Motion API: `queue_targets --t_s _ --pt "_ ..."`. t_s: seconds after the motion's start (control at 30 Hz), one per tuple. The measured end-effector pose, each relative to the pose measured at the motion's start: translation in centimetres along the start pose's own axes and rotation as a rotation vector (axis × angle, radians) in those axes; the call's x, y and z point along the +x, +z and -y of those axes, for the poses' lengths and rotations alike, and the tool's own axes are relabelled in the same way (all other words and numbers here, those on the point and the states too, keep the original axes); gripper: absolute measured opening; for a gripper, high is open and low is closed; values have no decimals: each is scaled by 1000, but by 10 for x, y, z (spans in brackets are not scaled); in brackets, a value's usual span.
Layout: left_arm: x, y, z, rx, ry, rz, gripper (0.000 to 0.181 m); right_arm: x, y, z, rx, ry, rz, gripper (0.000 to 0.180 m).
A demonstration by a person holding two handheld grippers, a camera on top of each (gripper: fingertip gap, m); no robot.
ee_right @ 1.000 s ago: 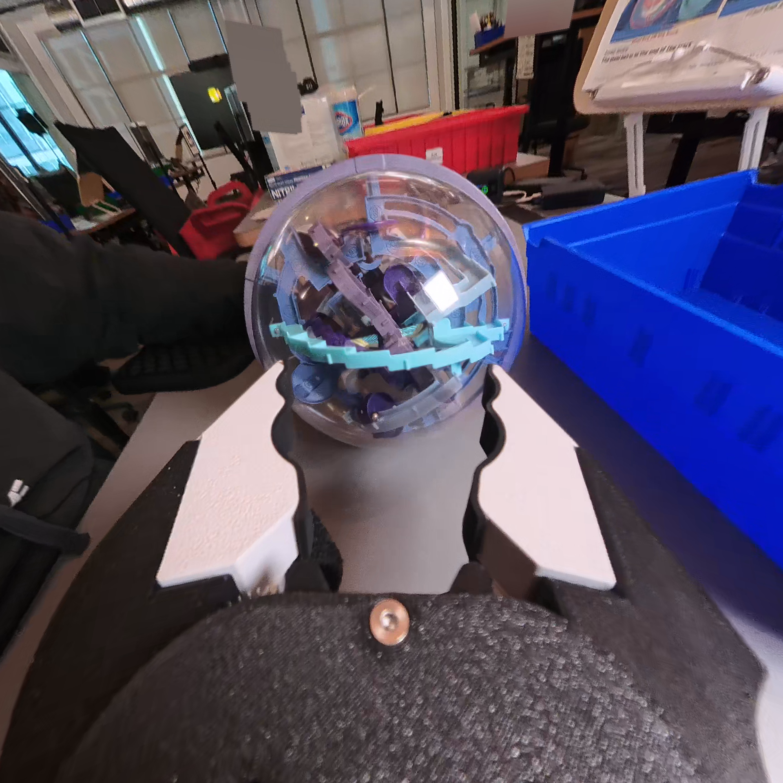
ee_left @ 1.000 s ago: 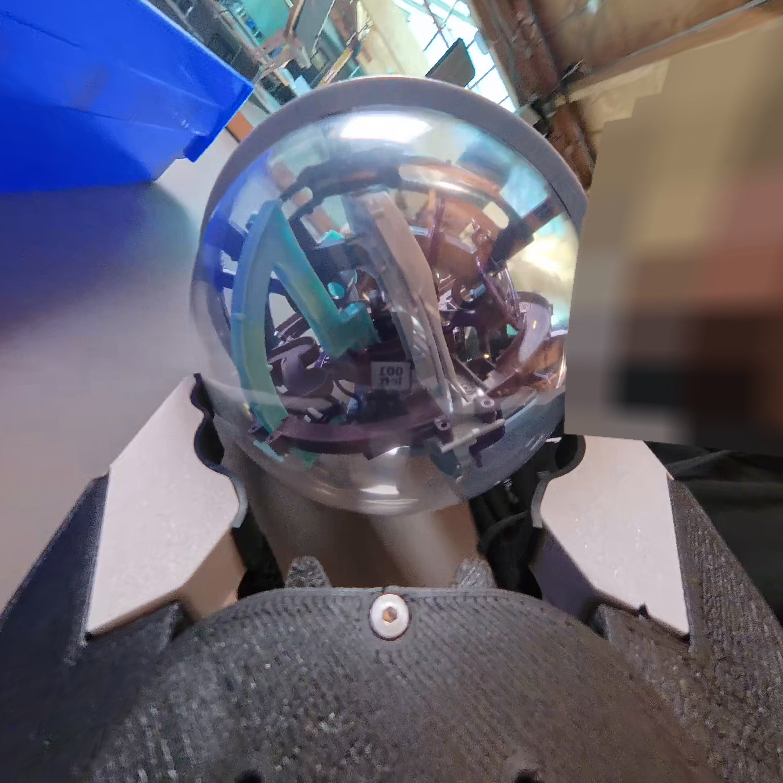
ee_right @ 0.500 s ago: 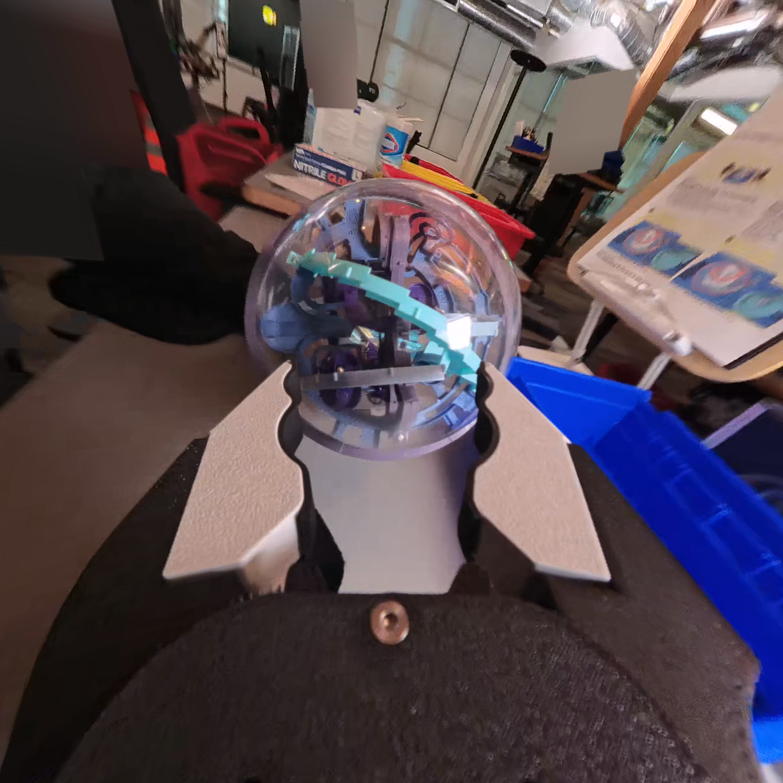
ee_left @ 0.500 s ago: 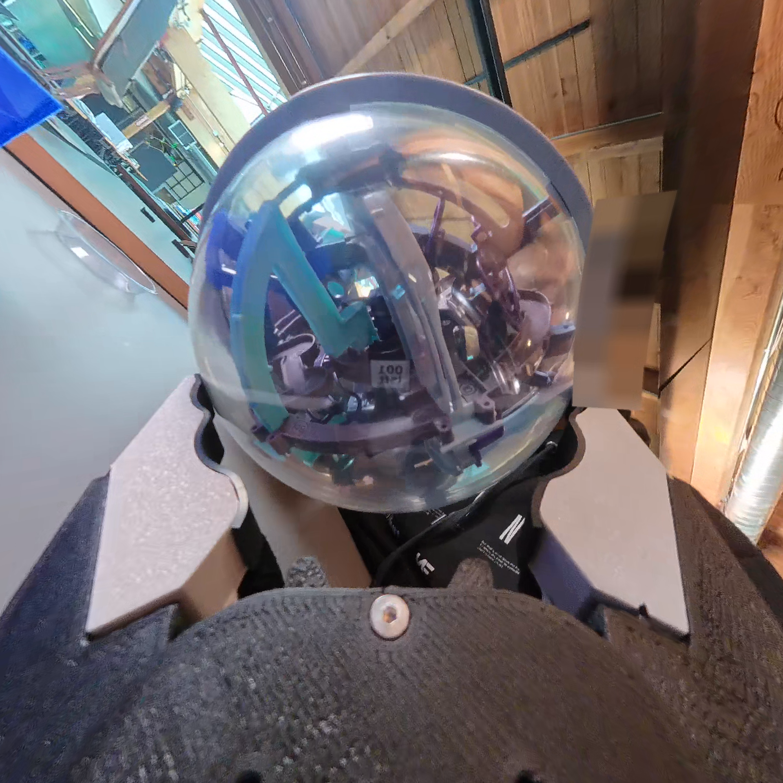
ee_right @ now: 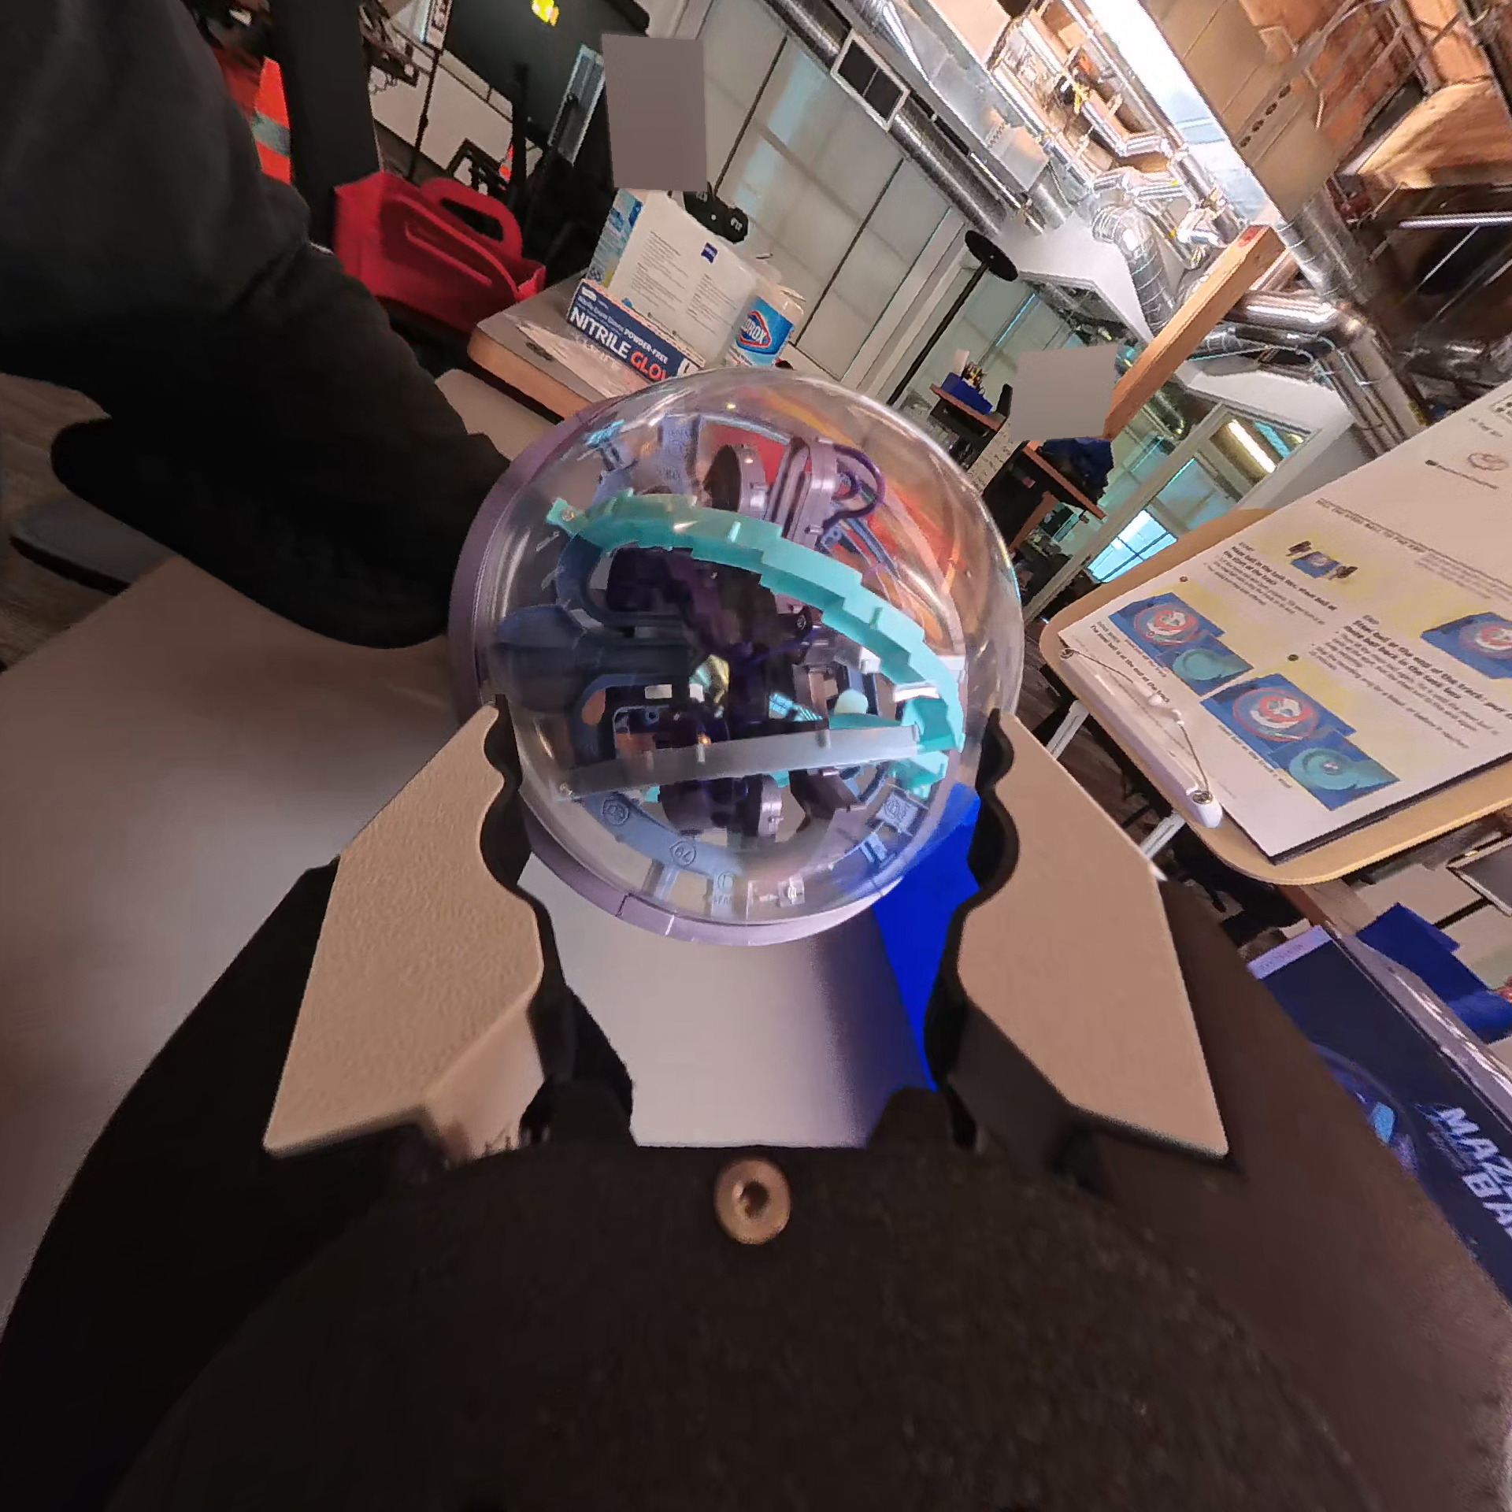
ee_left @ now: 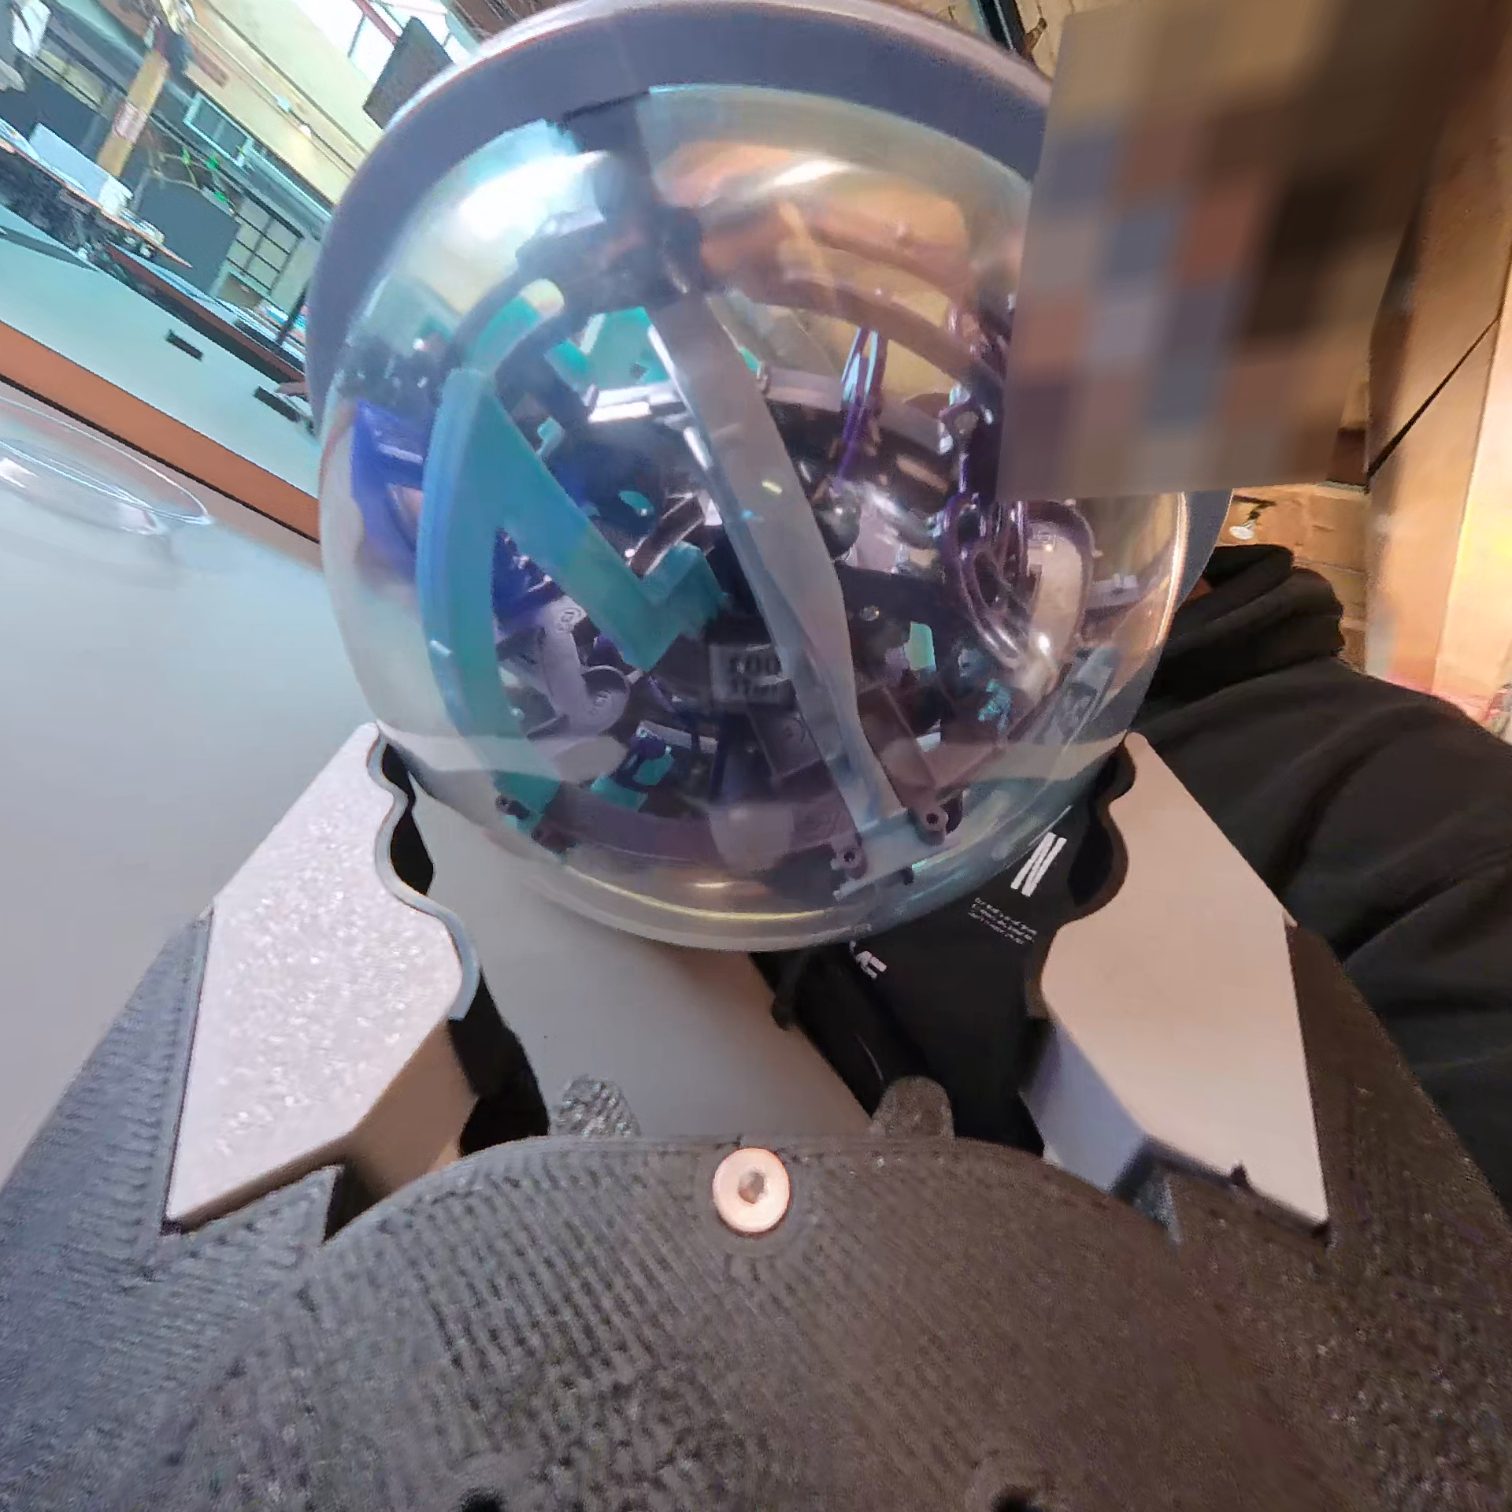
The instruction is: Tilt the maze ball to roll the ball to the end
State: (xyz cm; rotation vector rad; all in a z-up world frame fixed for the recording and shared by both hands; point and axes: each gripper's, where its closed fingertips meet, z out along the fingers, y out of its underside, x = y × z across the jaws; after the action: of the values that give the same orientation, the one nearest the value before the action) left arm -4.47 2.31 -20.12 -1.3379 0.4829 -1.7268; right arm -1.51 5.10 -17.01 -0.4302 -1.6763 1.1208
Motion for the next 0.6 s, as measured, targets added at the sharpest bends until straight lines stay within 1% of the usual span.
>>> queue_targets --t_s 0.1,0.23,0.33,0.47,0.6 --pt "4 3 2 25 -1 -31 158 -1 -1 7 3 -24 -7 110" --pt "7 6 4 12 97 -41 158 -1 -1 13 -32 -120 9 110" --pt "9 7 14 -5 166 -60 158 8 0 21 -61 -190 15 110" --pt "12 16 42 18 204 -167 158 36 -1 42 -126 -209 38 111" --pt "13 29 80 41 269 -276 158 74 1 63 -285 -231 67 117"
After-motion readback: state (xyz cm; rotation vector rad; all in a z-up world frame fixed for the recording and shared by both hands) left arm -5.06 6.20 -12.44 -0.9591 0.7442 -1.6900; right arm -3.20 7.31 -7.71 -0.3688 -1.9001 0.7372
